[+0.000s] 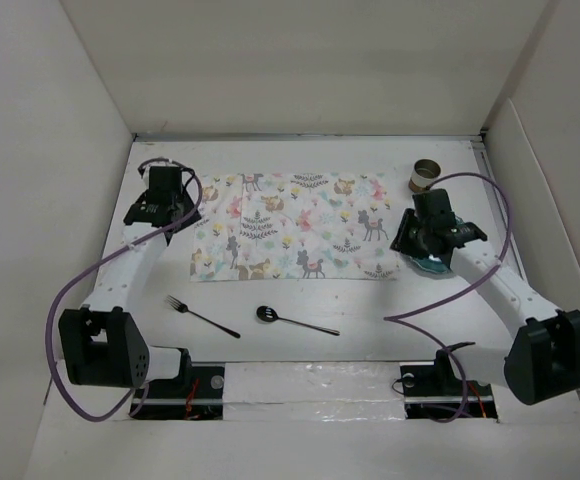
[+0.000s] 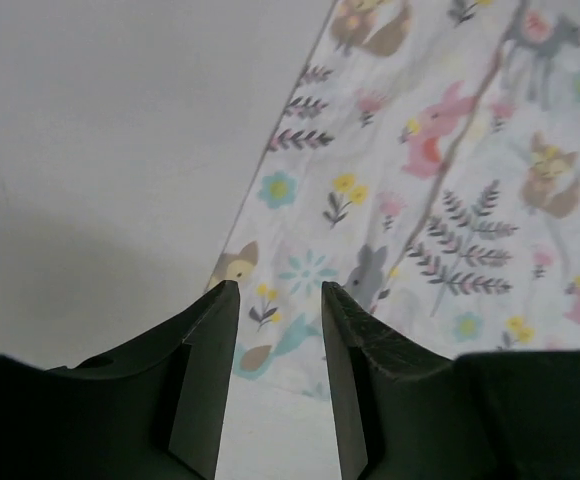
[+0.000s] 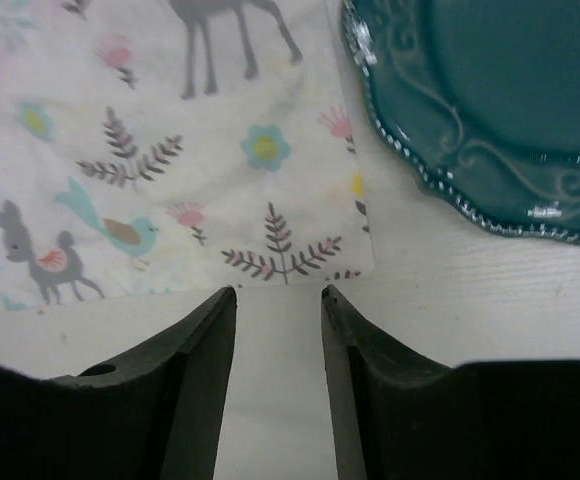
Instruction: Set the dinner table for one person
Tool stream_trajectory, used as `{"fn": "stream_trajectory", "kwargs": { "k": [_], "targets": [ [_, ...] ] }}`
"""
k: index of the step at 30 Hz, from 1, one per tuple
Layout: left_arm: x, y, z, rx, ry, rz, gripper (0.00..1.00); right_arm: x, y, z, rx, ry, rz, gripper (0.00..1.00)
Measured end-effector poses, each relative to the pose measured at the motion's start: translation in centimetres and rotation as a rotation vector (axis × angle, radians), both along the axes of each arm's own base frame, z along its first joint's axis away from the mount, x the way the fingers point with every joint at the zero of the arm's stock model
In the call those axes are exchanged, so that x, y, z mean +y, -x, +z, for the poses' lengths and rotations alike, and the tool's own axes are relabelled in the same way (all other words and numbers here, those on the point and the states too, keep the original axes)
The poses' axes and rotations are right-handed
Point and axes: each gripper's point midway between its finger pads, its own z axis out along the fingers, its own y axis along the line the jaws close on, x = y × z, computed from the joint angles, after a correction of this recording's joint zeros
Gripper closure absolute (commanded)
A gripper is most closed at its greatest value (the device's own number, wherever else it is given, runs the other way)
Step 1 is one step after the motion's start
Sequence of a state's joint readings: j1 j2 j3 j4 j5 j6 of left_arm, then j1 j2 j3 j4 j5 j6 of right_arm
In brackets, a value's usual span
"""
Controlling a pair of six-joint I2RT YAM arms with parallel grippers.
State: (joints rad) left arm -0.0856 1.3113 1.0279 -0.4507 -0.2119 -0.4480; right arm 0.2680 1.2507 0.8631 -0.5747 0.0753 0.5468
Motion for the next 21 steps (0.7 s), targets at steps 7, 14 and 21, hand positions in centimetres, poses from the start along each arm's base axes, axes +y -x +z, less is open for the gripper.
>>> {"fn": "stream_trajectory", "kwargs": {
  "k": [7, 14, 21],
  "targets": [
    [-4.2, -4.1, 8.9, -0.241, 0.159, -0.174, 0.95, 0.1, -5.8, 10.5, -0.272, -0.019, -0.016, 1.0],
    [-13.1, -3.5, 14.2, -0.372, 0.272, -0.462, 1.0, -5.3, -13.3, 17.8, -0.426, 0.065, -0.205, 1.0],
    [-22.5, 2.1, 11.8, -0.311, 0.358, -0.761, 0.98, -11.7, -16.3, 14.2, -0.336, 0.104, -0.34, 0.97]
  ]
}}
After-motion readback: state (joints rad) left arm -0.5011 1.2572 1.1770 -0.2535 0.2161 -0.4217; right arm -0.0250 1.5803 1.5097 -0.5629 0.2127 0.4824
